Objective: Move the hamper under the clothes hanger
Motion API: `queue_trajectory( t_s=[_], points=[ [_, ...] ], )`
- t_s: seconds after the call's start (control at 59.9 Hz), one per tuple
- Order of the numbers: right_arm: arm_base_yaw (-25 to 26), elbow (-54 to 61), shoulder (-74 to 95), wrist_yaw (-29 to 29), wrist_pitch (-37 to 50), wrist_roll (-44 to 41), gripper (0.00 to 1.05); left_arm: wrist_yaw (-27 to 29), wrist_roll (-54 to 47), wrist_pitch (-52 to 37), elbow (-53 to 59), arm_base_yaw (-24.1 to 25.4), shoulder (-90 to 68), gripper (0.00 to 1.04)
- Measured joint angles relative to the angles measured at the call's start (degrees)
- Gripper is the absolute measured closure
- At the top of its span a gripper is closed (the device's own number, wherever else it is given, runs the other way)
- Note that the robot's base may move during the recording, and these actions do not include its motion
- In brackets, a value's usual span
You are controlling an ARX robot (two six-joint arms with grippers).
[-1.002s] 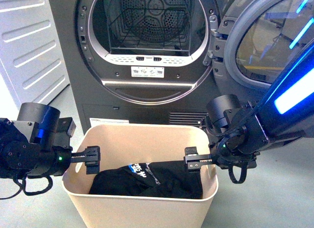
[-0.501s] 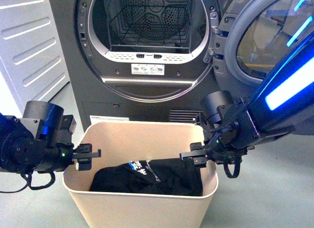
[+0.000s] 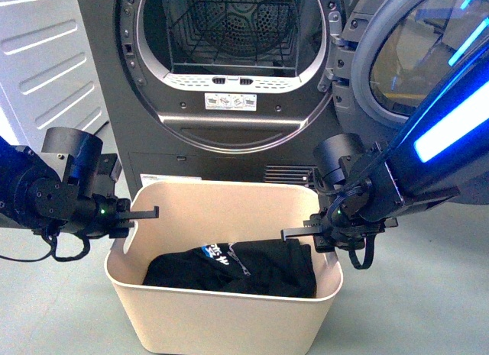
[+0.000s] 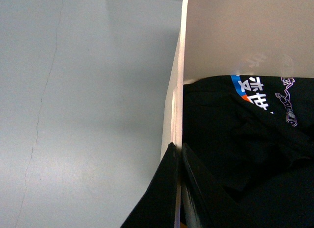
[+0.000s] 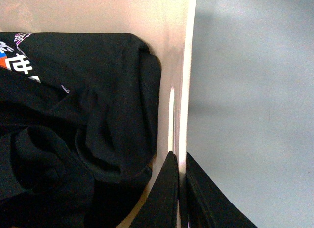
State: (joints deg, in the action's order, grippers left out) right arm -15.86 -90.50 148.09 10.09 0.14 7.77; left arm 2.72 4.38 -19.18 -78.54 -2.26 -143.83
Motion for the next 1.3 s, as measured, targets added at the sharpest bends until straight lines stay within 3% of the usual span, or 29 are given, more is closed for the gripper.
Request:
queue_trajectory(
  t_s=[0.735, 1.303],
  points=[
    [0.4, 1.4, -0.5, 0.0, 1.8, 0.0, 1.02, -0.3, 1.2, -2.1, 3.6, -0.6, 0.9, 1.01],
    [3.1, 5.5, -4.9, 0.2, 3.6, -2.2, 1.02, 0.6, 2.4, 5.1, 6.7, -3.0, 8.1, 1.01]
  ],
)
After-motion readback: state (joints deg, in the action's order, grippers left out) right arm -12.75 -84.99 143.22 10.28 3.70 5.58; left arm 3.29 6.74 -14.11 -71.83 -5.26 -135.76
